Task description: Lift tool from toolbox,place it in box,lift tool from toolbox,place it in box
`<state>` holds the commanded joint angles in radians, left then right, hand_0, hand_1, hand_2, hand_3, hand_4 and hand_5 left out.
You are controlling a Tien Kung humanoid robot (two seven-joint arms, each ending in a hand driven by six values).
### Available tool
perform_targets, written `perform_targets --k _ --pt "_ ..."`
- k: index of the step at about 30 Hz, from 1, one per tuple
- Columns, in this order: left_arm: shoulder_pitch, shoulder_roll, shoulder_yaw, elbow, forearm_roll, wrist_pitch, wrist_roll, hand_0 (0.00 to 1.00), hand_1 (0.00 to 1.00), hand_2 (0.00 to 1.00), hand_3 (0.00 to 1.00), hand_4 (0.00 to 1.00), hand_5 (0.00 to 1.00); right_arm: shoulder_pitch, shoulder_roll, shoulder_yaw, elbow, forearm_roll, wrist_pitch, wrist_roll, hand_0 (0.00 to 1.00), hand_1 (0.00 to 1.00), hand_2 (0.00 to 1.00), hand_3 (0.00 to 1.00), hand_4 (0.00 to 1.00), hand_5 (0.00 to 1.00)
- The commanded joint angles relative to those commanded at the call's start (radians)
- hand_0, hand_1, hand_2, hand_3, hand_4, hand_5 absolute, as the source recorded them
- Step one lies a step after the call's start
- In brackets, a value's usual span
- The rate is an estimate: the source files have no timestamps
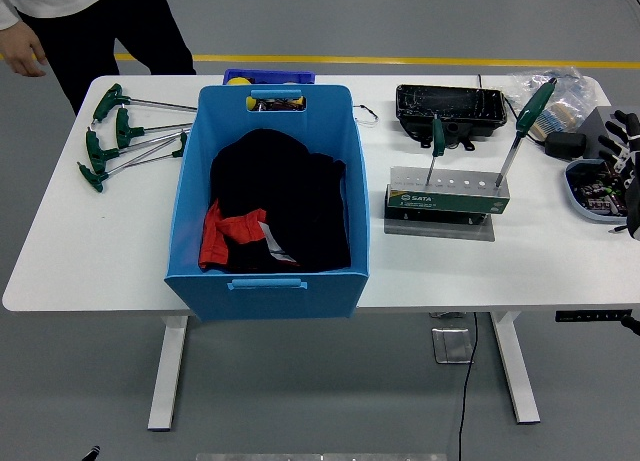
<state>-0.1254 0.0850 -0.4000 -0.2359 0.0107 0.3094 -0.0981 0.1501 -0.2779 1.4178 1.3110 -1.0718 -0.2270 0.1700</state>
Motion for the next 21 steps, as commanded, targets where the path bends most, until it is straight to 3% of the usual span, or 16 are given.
perform_targets --k 21 --pt "-0.002 0.001 -0.005 0.001 0.009 0.000 0.002 0.703 0.719 0.761 0.726 0.738 0.638 0.002 0.001 0.006 0.004 -0.003 0.008 -0.013 0.848 0.826 0.871 0.891 0.900 0.998"
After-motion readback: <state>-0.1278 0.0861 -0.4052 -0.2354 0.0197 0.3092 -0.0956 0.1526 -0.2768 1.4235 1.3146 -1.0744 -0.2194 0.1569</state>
